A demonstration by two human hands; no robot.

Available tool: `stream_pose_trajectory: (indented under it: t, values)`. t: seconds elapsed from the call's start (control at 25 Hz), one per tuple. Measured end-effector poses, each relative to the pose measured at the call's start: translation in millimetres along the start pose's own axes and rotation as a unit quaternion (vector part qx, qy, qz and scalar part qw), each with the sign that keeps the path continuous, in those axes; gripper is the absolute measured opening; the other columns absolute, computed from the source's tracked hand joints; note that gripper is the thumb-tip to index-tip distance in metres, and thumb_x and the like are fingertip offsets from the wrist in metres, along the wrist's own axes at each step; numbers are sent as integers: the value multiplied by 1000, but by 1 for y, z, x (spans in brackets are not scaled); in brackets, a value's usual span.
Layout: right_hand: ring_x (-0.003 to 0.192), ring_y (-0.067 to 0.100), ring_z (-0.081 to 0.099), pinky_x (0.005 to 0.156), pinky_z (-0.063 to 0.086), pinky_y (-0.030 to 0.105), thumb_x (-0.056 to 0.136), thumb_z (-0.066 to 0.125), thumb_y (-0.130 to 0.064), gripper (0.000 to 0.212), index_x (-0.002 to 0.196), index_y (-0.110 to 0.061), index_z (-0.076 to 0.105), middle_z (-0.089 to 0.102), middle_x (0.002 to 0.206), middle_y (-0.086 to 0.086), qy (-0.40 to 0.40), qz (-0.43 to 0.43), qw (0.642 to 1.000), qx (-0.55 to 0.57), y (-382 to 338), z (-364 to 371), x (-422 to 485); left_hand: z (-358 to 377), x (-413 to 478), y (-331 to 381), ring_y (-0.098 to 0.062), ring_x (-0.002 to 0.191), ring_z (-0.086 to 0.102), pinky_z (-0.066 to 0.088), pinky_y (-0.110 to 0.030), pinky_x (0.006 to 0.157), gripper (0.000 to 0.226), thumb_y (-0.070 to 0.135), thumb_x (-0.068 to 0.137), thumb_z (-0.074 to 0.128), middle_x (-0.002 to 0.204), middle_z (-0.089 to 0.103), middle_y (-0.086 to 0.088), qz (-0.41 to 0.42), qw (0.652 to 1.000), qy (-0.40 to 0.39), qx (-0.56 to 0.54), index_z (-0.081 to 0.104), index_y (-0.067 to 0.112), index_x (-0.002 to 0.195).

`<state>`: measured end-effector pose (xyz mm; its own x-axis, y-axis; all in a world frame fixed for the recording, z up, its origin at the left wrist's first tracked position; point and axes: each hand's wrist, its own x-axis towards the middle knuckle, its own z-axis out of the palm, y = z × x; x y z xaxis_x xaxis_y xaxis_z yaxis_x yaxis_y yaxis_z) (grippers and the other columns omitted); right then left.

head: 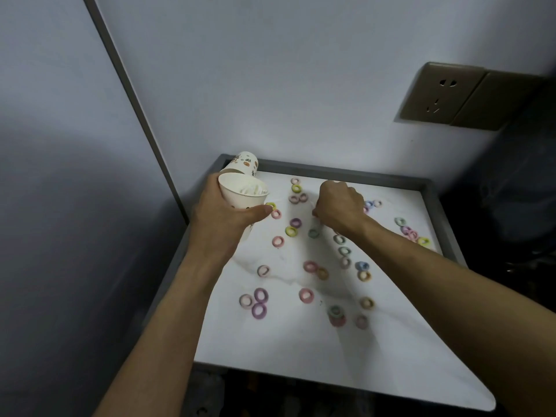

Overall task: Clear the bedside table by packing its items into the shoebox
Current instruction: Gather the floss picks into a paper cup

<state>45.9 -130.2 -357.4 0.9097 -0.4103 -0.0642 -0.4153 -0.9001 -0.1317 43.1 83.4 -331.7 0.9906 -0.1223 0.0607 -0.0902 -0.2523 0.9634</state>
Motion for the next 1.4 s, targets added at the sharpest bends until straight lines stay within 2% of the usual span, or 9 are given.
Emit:
stream_pose_trajectory:
  t: [0.32, 0.52, 0.6, 0.72, 0.92, 1.0, 1.12, 1.24, 1.4]
  values:
    - [86, 34, 60, 66, 39, 32, 85, 47, 0, 10, 80, -8, 44, 62, 100, 16, -40, -58, 996, -61, -9, -4, -10, -19, 1, -11, -6, 90, 59, 50, -27, 65, 69, 26, 60, 93, 101, 59, 17, -11, 1000, 5, 19, 51, 27, 114]
    - [79, 29, 69, 74, 57, 35, 92, 59, -12, 12, 90, -3, 66, 70, 88, 17, 0, -72, 991, 115, -6, -42, -4, -30, 0, -17, 1, 88, 54, 44, -14, 61, 71, 31, 59, 93, 97, 53, 25, 0, 998, -3, 57, 45, 35, 112]
    - [60, 14, 69, 67, 60, 33, 91, 62, -11, 8, 85, -11, 67, 70, 72, 5, 2, -152, 959, 241, -22, -70, -13, -30, -3, -18, 4, 88, 54, 41, -10, 60, 72, 30, 60, 93, 97, 52, 27, 21, 996, -18, 86, 43, 39, 112]
    - [45, 2, 60, 51, 51, 19, 87, 68, -12, 8, 81, -17, 70, 66, 61, -6, -41, -300, 925, 228, -59, -97, -35, -30, -4, -16, 2, 90, 56, 44, -12, 61, 74, 31, 62, 92, 100, 54, 26, 40, 992, -33, 113, 42, 41, 115]
    - [64, 1, 57, 62, 47, 17, 85, 66, -12, 11, 94, -15, 73, 69, 82, -1, -82, -395, 905, 133, -104, -83, -53, -37, -7, -14, 7, 86, 62, 44, -6, 57, 66, 37, 62, 90, 97, 63, 26, 45, 993, -20, 108, 48, 43, 112]
    - [76, 6, 62, 70, 48, 16, 88, 64, -14, 14, 100, -17, 70, 69, 90, -6, -56, -378, 899, 213, -101, -78, -44, -41, -5, -17, -2, 89, 61, 42, -5, 56, 68, 32, 63, 91, 101, 60, 22, 41, 993, -5, 106, 46, 38, 114]
    - [68, 9, 63, 64, 50, 17, 91, 58, -5, 14, 94, -11, 70, 70, 86, -2, 12, -262, 907, 330, -77, -60, -14, -52, 0, -24, -10, 94, 52, 37, -8, 59, 75, 24, 60, 94, 101, 53, 16, 32, 993, 45, 108, 42, 33, 113]
    - [68, 10, 60, 69, 49, 26, 87, 64, -10, 10, 93, -12, 72, 71, 90, 3, -10, -191, 960, 206, -58, -21, 10, -63, 6, -32, -16, 98, 54, 38, -11, 62, 76, 21, 58, 94, 105, 55, 10, 24, 993, 78, 83, 47, 26, 117]
    - [84, 20, 59, 68, 39, 25, 82, 73, -19, 11, 92, -15, 71, 60, 88, 1, -46, -210, 967, 138, -57, 20, 17, -66, 11, -38, -18, 100, 54, 41, -16, 66, 80, 23, 56, 94, 111, 56, 6, 23, 992, 92, 84, 48, 22, 121]
